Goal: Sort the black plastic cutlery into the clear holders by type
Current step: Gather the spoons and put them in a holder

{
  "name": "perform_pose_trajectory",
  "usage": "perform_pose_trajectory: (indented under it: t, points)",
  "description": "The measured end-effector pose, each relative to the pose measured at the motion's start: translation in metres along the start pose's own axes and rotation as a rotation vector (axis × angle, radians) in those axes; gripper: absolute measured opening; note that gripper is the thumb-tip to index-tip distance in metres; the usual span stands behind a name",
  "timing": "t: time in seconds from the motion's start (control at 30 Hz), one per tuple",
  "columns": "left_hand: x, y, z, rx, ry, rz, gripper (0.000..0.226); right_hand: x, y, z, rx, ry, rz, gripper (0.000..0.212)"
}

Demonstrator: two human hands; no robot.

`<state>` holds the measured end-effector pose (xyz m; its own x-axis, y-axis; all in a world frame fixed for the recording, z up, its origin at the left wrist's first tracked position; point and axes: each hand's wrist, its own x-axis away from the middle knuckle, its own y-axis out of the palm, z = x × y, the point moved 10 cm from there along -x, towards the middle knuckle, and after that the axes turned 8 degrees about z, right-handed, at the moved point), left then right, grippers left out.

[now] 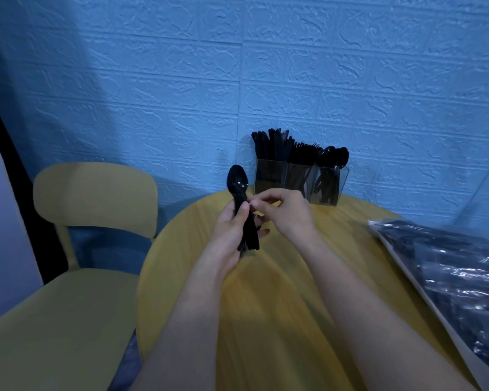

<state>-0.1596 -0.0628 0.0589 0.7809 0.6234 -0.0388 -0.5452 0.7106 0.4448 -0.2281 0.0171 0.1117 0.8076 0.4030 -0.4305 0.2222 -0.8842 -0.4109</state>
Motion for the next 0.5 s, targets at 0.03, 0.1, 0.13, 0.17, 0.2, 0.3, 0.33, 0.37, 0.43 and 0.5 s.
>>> perform_pose_trajectory:
  t: [0.03,0.1,0.13,0.17,0.2,0.3,0.33,0.37,0.43,0.5]
  points:
    - [-0.002,-0.005,0.004,0.039,0.008,0.041,0.02,-0.003,-0.006,0.001,0.03,-0.01,0.045,0.007]
    - [-0.007,-0.022,0.011,0.139,0.029,0.137,0.02,-0.004,-0.012,0.009,0.131,-0.012,0.094,0.009]
    - [-0.009,-0.03,0.013,0.178,0.04,0.181,0.02,-0.002,-0.009,0.014,0.198,-0.014,0.073,0.01]
    - [-0.011,-0.037,0.015,0.211,0.042,0.214,0.02,0.001,0.001,0.02,0.274,-0.019,0.021,0.013]
    - [-0.012,-0.042,0.014,0.24,0.033,0.238,0.02,0.005,0.012,0.023,0.345,-0.035,-0.041,0.016]
    - [-0.014,-0.046,0.008,0.286,-0.008,0.268,0.02,0.019,0.045,0.029,0.436,-0.094,-0.231,0.029]
    - [-0.014,-0.046,0.006,0.291,-0.016,0.271,0.019,0.022,0.053,0.031,0.448,-0.104,-0.285,0.032]
    - [-0.014,-0.045,0.004,0.294,-0.026,0.273,0.019,0.025,0.058,0.032,0.47,-0.117,-0.324,0.032]
    - [-0.016,-0.044,0.001,0.292,-0.042,0.27,0.02,0.028,0.061,0.035,0.503,-0.132,-0.347,0.028]
    - [-0.017,-0.043,-0.002,0.271,-0.048,0.267,0.02,0.027,0.056,0.038,0.482,-0.092,-0.315,0.023]
